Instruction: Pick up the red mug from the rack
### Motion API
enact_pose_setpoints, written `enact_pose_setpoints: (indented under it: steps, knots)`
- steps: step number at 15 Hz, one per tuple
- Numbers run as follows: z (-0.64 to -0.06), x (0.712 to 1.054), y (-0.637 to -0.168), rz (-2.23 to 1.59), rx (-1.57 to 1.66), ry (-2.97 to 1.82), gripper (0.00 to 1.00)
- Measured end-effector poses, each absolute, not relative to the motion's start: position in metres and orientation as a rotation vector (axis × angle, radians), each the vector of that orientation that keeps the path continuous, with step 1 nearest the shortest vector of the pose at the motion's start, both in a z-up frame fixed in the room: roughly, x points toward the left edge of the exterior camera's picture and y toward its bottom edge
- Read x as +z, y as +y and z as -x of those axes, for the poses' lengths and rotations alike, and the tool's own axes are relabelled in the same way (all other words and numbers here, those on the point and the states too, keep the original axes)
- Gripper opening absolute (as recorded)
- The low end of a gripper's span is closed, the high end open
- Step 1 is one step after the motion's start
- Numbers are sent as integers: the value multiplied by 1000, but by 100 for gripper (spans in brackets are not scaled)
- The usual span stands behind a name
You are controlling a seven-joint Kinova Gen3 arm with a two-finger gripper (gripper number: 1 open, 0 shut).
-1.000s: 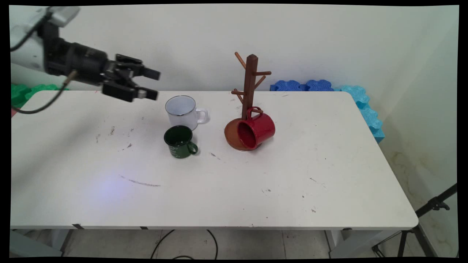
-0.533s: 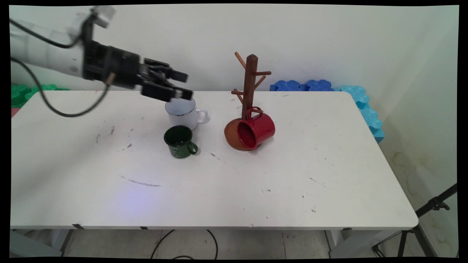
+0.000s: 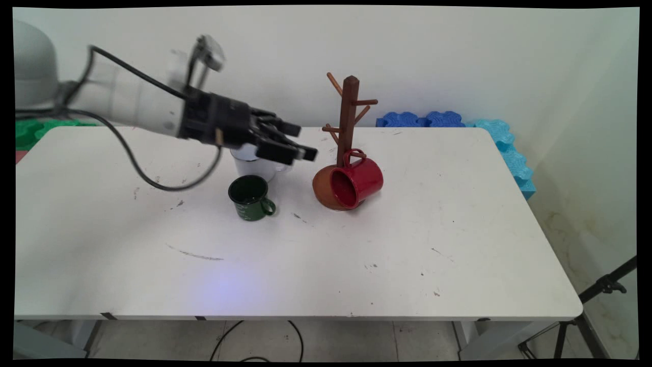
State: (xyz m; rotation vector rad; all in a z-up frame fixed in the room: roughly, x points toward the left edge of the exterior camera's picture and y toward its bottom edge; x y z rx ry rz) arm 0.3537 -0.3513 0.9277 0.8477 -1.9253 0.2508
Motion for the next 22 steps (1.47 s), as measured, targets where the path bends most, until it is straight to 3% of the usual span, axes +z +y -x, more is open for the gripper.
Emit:
enact_pose_setpoints:
  steps: [22]
  knots:
    - [-246, 806, -368, -1043, 310, -1945, 100]
